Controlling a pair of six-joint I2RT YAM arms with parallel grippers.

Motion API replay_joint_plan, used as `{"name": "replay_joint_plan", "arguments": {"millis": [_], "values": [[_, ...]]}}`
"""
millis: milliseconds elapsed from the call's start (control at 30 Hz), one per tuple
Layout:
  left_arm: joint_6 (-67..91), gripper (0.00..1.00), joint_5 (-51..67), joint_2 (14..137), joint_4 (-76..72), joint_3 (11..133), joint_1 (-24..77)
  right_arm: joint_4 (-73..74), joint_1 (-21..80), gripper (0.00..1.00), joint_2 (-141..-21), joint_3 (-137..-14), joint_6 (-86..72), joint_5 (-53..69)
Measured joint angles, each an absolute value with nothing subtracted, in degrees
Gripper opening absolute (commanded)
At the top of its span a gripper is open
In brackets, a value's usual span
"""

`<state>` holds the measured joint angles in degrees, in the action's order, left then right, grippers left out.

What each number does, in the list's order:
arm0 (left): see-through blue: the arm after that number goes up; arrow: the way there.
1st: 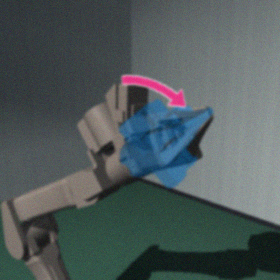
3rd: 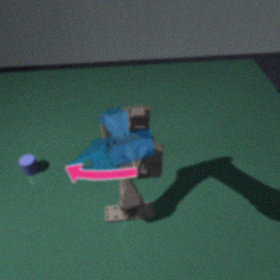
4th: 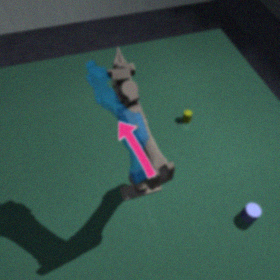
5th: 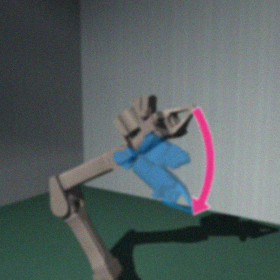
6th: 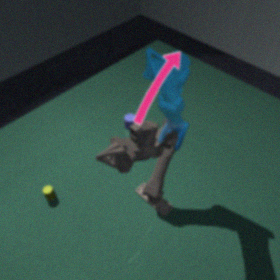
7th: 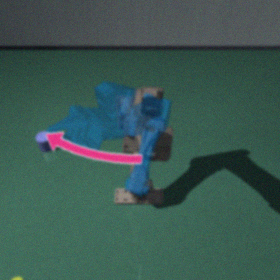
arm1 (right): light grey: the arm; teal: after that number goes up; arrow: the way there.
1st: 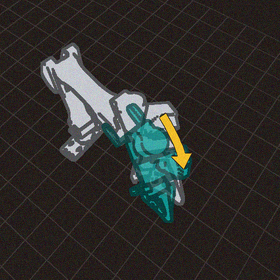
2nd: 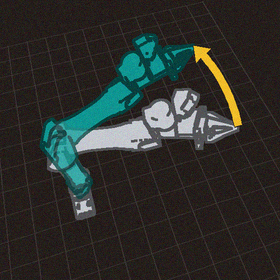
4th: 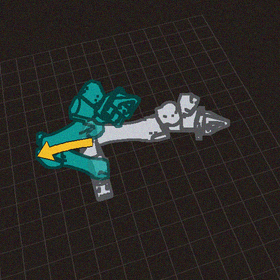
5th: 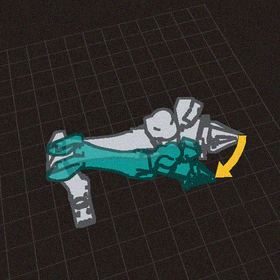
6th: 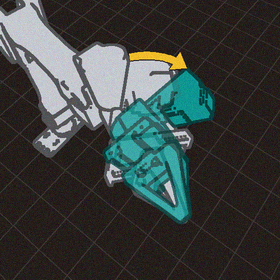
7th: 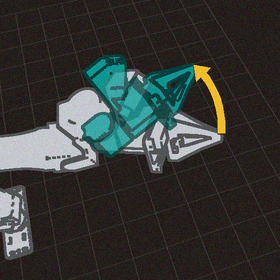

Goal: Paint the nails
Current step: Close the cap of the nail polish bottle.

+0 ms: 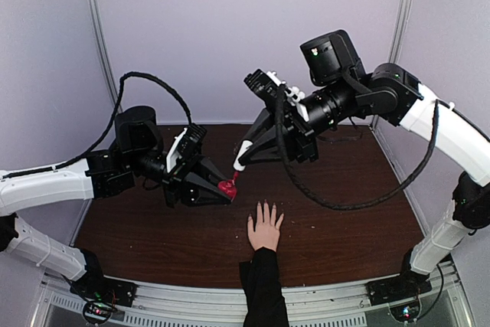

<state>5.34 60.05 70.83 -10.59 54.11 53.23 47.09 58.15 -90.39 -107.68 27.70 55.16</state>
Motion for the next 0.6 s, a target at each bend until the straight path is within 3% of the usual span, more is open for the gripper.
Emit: {"name": "replay_joint_plan", "arguments": {"millis": [600], "values": [[3.3, 0.00, 57.9, 70.8, -8.8, 54.1, 53.3, 47.2, 58.2, 0.00, -88.8, -107.7, 28.3, 52.7]]}}
